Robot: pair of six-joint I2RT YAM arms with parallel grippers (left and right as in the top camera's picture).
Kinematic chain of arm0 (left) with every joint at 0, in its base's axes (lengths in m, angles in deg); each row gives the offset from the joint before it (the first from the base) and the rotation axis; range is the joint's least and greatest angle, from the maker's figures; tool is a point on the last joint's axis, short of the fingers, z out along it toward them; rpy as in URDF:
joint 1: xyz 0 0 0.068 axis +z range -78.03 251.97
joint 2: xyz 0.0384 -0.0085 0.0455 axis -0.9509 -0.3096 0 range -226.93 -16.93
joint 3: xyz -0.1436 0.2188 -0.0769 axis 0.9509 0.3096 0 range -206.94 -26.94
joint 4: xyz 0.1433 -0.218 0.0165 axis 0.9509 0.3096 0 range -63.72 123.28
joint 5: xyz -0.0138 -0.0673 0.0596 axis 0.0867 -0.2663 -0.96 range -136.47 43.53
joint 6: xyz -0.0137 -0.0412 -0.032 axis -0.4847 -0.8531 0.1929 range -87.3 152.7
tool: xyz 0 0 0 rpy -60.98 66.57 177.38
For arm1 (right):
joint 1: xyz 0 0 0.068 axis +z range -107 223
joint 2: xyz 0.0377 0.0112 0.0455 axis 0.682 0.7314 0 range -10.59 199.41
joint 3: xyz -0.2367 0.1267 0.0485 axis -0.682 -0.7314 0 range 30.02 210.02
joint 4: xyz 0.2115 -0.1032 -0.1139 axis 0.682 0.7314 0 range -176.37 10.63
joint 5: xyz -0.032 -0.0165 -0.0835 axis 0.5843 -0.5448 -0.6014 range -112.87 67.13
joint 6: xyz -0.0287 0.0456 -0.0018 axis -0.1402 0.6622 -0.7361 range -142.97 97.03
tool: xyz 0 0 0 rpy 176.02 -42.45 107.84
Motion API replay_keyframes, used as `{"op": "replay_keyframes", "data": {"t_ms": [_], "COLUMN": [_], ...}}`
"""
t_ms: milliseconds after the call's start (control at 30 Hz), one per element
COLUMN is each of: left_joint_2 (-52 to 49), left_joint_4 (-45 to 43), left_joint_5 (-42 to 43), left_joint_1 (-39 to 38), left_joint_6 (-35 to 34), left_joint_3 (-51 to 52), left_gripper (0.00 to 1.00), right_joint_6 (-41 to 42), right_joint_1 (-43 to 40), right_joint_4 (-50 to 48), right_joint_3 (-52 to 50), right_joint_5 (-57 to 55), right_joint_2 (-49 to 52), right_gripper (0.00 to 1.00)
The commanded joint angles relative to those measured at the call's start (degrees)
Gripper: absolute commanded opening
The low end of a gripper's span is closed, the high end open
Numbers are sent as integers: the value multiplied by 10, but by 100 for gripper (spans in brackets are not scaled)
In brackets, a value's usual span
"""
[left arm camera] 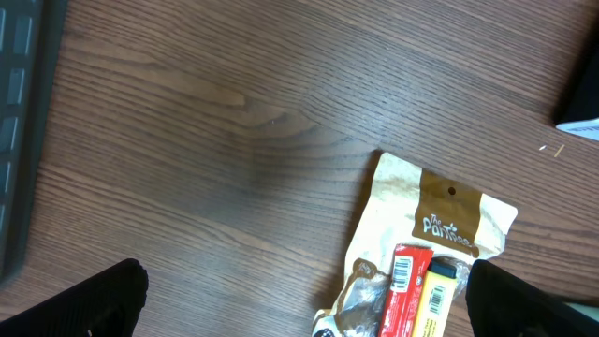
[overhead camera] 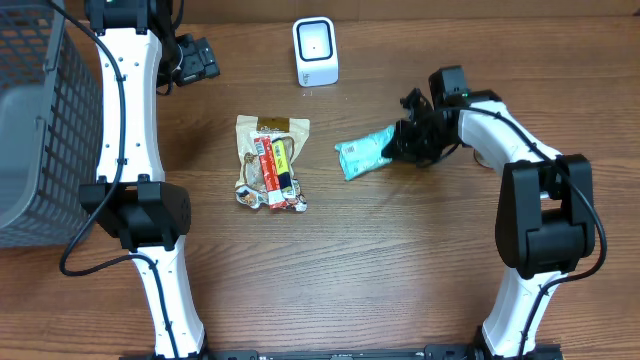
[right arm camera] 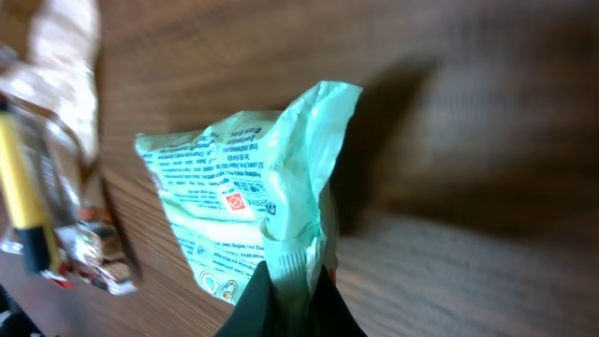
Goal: Scan the item barcode
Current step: 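Lift the wipes pack and hold it at the scanner window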
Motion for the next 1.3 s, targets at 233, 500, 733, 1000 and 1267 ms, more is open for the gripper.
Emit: {"op": "replay_keyframes", "data": {"t_ms": [233, 500, 733, 1000, 1267], "left_joint_2": [-3, -3, -3, -3, -3], "left_joint_4": [-2, -2, -2, -2, -2], "left_joint_5": [2, 2, 2, 2, 2], "left_joint_1": [-4, -4, -4, -4, -4], "left_joint_6": [-8, -8, -8, -8, -8], "left_joint_3": [1, 1, 1, 1, 1], "left_gripper": [100, 100, 100, 100, 100], "right_joint_6": [-33, -70, -203, -322, -346], "right_joint_1": [2, 9, 45, 113, 154], "right_joint_4": [106, 136, -11, -165, -274], "right_joint_3": [216, 388, 388, 388, 388], "right_joint_5": [-102, -204, -248, -398, -514], "right_joint_2": [-18, -18, 5, 53, 126], "right_gripper": [4, 4, 4, 4, 4]}}
